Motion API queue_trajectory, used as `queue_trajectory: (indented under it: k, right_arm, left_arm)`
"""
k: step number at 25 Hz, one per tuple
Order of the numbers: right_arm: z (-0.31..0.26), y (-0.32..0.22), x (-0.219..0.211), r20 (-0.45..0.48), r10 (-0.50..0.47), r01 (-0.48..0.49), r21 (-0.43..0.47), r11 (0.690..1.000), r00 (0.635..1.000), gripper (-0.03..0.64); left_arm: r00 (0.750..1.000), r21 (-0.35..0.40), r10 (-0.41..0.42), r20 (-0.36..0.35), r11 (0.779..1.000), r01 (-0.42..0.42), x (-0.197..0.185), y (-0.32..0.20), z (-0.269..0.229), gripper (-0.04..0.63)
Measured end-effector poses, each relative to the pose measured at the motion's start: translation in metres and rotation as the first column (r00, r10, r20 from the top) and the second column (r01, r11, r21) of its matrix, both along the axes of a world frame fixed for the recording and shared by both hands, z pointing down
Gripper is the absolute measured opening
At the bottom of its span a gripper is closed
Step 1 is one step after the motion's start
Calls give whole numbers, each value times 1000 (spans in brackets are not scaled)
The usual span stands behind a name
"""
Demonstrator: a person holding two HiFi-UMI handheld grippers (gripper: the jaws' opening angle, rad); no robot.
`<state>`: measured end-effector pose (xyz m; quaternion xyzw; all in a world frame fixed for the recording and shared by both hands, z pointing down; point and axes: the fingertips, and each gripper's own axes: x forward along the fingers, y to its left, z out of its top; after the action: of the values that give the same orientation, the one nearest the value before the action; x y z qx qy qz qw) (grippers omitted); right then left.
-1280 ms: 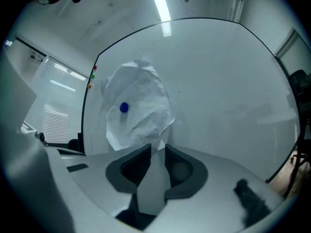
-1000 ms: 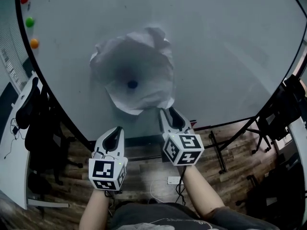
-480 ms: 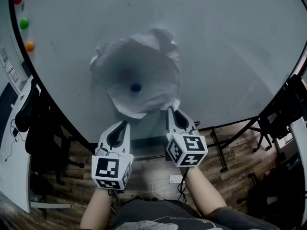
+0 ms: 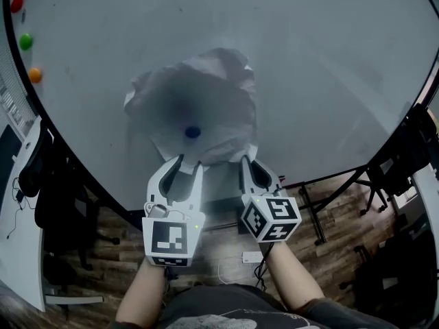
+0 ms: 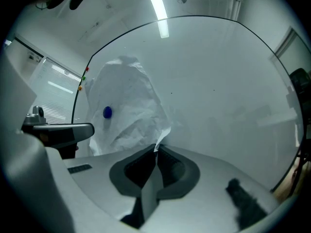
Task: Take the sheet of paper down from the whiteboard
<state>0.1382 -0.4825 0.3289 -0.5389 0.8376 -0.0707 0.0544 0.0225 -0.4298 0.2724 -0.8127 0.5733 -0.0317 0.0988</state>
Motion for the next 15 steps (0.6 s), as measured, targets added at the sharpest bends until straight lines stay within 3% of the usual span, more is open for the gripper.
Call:
queue_trajectory:
  k: [6,15]
  right_arm:
    - [-1,-1,0,5,-5,5,1,1000,1000,29]
    - [0,-4,2,12,-12,12,-2,1000,1000,29]
  left_arm:
    - [998,85,-43,38,996,40,7,-13,-19,153]
    - [988,213,-138,76,970,119,8,-27,-43,155]
